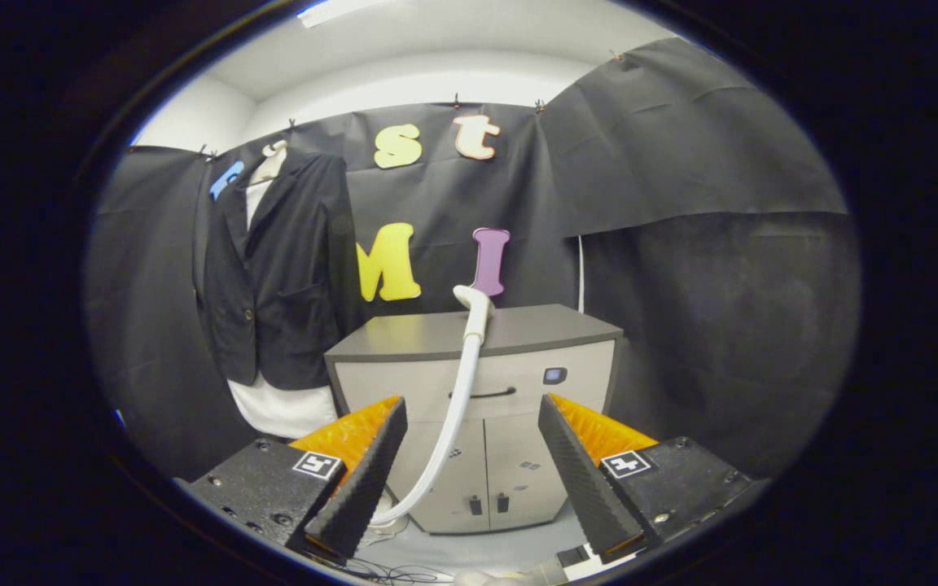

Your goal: Iron the clothes twice with a garment steamer, once on the left side and once on the right side.

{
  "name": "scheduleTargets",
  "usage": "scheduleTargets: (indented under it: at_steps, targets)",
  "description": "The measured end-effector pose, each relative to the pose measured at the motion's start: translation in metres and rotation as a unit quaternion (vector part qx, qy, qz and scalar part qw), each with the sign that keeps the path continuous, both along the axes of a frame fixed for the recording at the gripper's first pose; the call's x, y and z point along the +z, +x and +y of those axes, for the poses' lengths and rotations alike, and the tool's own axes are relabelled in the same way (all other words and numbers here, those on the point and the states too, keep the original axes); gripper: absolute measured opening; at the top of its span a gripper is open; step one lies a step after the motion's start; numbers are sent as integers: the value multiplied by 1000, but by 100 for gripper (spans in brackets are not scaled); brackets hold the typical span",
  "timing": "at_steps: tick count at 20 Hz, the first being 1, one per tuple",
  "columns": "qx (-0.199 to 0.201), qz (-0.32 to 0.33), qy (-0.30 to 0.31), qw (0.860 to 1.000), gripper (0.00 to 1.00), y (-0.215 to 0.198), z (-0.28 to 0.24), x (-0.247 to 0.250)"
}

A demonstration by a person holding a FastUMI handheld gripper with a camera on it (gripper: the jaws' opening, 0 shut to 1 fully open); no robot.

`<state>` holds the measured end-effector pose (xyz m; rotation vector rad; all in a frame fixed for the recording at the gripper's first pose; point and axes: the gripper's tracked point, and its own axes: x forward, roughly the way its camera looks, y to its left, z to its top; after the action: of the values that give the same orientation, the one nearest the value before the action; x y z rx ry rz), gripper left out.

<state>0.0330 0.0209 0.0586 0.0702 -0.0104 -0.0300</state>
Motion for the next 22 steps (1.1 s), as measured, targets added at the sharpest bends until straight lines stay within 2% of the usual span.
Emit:
scheduleTargets:
  at_steps: [5,10,12,18,22]
  targets:
    - [-5,-3,12,1000,100,54,-32,47]
    - [5,-17,10,1000,100,134,-68,96]
    - [22,-15,13,1000,100,170,-73,110]
    - [75,42,8,996,100,282,-63,121]
    - [112,95,9,989,100,336,-41,97]
